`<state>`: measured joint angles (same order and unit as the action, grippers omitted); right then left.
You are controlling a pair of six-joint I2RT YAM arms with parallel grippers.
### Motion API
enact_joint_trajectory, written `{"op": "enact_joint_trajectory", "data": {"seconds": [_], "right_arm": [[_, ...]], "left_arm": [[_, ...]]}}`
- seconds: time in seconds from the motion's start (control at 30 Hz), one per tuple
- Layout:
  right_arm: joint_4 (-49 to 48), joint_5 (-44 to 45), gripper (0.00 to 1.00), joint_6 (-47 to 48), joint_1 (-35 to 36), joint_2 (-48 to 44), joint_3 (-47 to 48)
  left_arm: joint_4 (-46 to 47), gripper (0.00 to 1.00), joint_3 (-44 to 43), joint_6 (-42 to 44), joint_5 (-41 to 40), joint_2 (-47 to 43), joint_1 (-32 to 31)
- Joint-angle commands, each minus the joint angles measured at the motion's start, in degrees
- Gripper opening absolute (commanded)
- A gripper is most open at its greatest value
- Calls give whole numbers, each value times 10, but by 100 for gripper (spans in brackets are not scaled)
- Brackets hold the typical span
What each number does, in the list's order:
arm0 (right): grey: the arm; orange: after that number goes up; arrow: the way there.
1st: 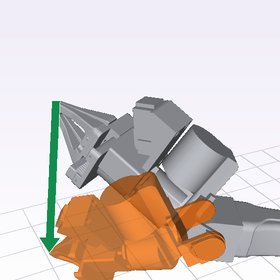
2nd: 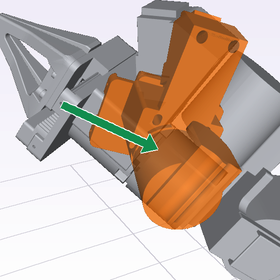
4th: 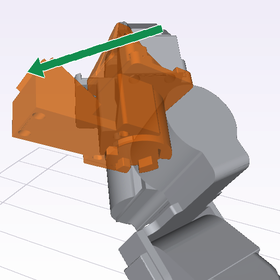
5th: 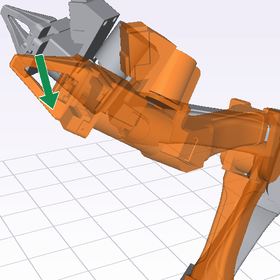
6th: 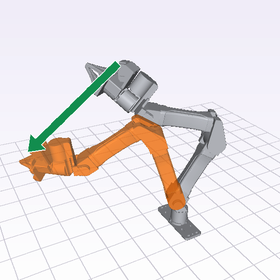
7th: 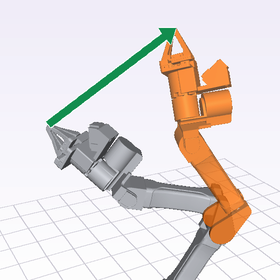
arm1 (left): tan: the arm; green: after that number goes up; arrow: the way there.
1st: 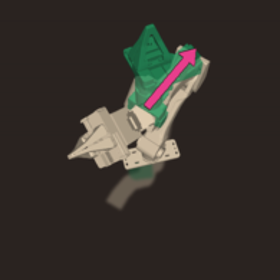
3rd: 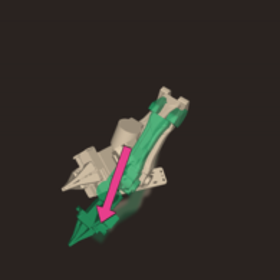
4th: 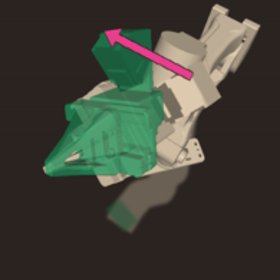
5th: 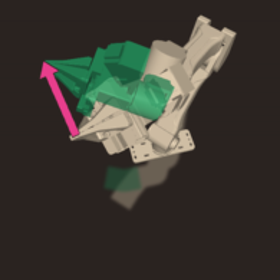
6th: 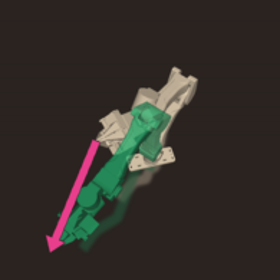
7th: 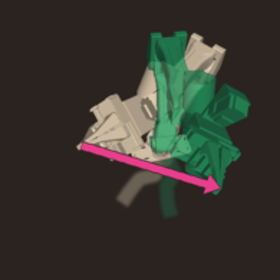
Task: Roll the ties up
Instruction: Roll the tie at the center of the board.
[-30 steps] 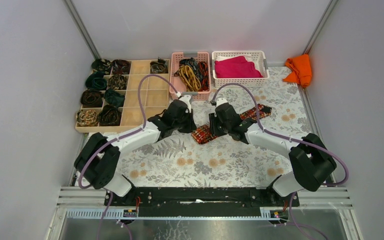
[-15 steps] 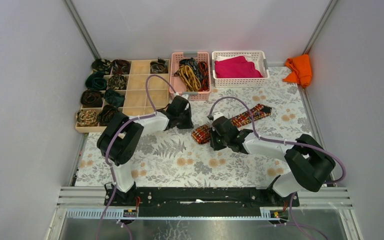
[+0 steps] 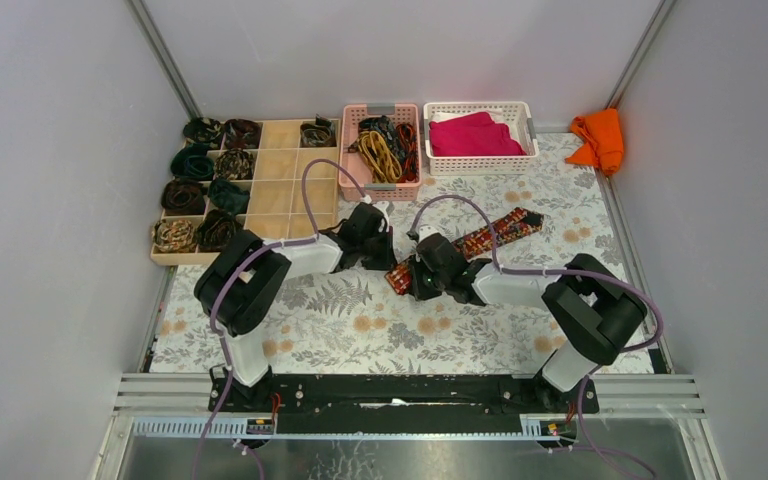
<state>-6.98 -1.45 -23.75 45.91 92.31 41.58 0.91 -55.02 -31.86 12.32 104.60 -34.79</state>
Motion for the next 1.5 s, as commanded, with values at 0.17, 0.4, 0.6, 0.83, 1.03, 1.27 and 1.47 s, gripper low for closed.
{"op": "enact_joint_trajectory", "data": {"seconds": [0.17,0.4,0.6,0.83,1.03,1.27,1.47], "right_arm": [[-17,-4,0,-10,9,33,25],[9,7,1,-5,14,5,24],[117,93,11,20,41,-73,30],[199,156,20,70,52,-127,78],[221,167,38,121,67,-105,140],[256,198,55,188,102,-11,220],[256,218,59,213,117,40,247]], "left_arm": [[21,0,29,15,0,-8,-32],[-30,0,-13,30,-62,8,-29],[-72,0,-54,14,-148,-10,1],[-90,4,-71,-10,-235,-81,14],[-95,8,10,-40,-292,-233,13],[-131,11,74,-42,-333,-356,13],[-140,10,86,-36,-342,-374,13]]}}
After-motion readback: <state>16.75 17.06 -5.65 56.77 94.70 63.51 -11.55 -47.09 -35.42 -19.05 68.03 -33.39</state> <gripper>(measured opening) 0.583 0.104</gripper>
